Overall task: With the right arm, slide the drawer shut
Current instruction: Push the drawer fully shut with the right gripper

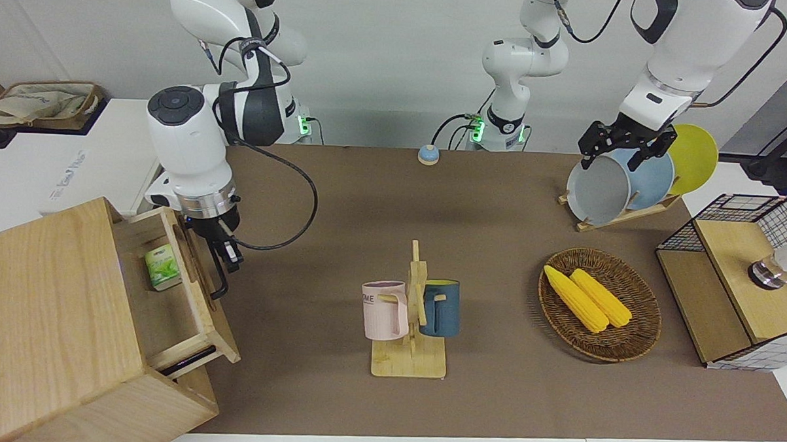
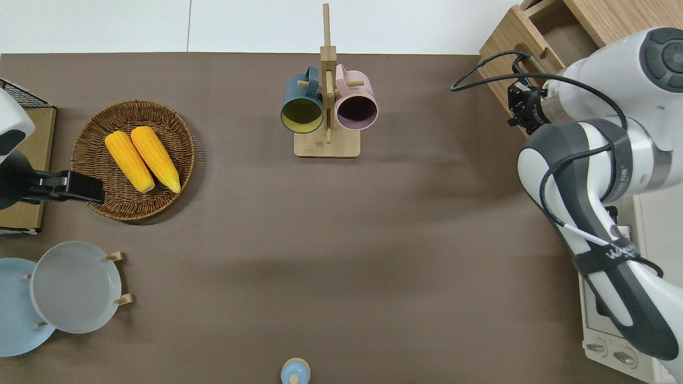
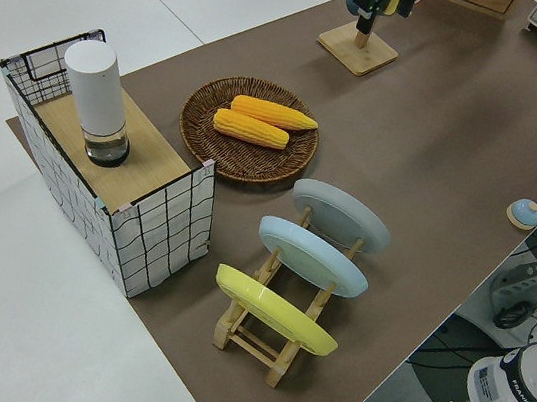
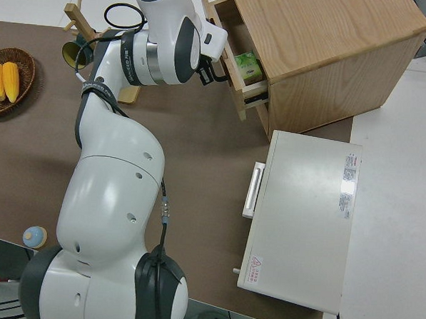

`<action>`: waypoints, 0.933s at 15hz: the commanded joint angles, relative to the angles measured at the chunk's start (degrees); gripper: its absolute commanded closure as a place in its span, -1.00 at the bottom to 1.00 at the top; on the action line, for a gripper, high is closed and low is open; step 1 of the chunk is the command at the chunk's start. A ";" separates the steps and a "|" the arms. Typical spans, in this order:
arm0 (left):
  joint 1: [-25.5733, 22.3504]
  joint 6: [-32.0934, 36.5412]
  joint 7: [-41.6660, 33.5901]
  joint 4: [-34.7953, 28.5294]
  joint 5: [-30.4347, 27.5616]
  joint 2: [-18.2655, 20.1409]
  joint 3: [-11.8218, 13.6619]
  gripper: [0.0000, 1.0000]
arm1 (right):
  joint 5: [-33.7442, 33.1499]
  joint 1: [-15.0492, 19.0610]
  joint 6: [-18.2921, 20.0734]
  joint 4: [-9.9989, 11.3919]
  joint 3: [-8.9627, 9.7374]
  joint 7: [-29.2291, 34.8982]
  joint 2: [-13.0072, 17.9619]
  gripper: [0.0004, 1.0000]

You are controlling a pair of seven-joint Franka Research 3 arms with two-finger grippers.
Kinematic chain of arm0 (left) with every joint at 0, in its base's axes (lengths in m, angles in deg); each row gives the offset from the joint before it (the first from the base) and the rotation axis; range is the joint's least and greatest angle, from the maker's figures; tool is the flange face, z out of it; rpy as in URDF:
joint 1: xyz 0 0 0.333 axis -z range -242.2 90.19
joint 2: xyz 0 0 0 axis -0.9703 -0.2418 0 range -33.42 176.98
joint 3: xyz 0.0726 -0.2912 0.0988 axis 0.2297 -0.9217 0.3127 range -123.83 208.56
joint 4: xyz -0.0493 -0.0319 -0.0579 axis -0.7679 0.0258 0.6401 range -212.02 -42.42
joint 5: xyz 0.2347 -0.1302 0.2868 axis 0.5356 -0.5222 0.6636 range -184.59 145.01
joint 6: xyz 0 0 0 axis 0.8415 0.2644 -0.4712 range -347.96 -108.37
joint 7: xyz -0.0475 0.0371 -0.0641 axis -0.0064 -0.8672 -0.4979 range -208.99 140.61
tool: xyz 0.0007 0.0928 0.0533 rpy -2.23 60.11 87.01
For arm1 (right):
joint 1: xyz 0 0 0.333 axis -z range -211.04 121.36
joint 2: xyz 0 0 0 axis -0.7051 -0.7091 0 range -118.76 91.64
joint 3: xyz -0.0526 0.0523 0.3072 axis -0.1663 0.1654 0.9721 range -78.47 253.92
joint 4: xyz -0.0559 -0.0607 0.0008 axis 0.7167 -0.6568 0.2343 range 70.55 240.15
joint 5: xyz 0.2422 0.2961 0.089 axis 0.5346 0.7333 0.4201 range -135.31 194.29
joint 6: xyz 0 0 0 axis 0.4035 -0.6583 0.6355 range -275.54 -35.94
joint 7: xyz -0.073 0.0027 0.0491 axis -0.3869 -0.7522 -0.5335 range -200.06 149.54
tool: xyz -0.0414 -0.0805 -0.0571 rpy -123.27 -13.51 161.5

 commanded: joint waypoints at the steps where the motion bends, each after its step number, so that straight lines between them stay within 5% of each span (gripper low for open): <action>1: -0.22 1.13 -0.55 1.40 0.98 -0.65 -0.37 -0.99 | 0.45 2.35 -2.95 -0.85 0.73 -5.76 -1.40 1.00; 8: -0.22 1.13 -0.55 1.49 0.98 -0.65 -0.37 -0.99 | 0.01 4.02 -8.93 -0.85 0.73 -7.43 -2.28 1.00; 14: -0.22 1.13 -0.55 1.49 0.98 -0.65 -0.37 -0.99 | -0.08 4.46 -9.64 -0.85 0.73 -8.93 -2.36 1.00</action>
